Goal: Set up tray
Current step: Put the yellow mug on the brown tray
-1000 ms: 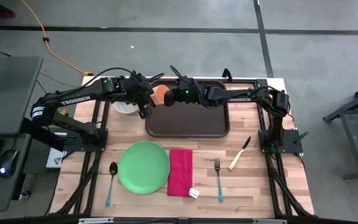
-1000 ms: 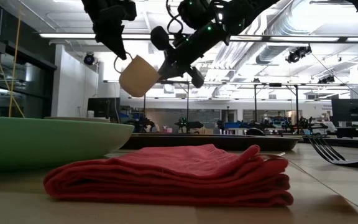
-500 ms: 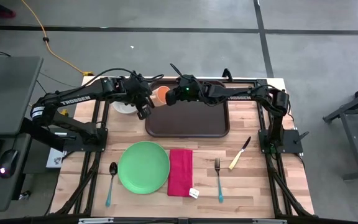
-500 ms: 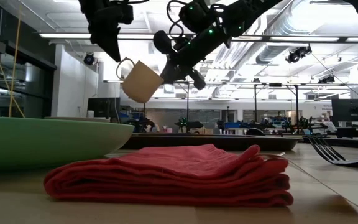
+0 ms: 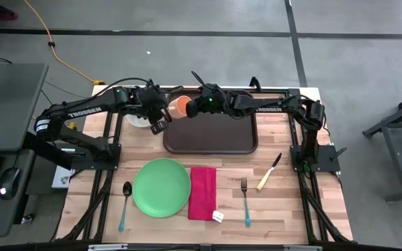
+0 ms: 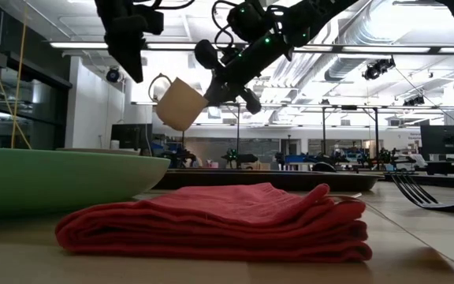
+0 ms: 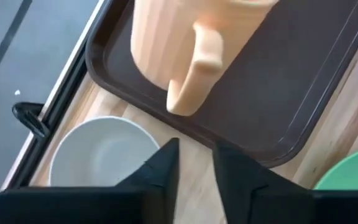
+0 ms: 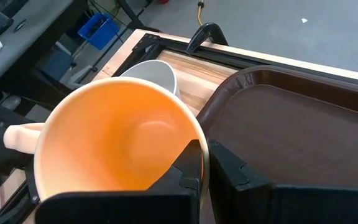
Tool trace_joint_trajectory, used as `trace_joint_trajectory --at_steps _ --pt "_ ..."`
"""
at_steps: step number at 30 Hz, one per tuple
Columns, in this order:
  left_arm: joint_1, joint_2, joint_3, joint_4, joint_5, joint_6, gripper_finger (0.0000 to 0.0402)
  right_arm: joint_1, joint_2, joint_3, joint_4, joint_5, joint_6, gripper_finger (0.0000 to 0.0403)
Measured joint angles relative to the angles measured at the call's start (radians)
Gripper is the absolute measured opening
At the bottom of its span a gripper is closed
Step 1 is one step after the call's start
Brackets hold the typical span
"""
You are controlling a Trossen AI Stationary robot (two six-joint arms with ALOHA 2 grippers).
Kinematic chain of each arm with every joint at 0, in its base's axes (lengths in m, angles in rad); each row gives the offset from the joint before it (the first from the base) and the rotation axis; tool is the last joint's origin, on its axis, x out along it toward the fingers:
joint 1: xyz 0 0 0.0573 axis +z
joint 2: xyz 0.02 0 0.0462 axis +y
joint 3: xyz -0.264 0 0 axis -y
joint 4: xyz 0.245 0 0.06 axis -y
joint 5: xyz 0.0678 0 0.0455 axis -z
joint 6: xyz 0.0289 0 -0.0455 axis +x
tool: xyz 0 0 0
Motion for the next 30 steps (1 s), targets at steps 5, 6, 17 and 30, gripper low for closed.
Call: trace_joint_trajectory --at_steps 5,6,17,30 --pt "0.000 0.000 0.000 0.058 0.000 0.044 0.0199 0.004 0.000 0.000 0.008 -0.007 0.003 0.0000" --pt "0.000 0.000 0.000 0.066 -0.002 0.045 0.0207 0.007 0.000 0.000 0.008 -0.007 0.003 0.0000" --pt "0.000 0.025 0.000 0.134 -0.010 0.048 0.0224 0.017 0.000 0.000 0.035 -0.016 0.029 0.0000" --pt "0.000 0.088 0.000 0.164 0.004 0.068 0.0118 0.023 0.000 0.000 0.012 -0.014 0.029 0.0000"
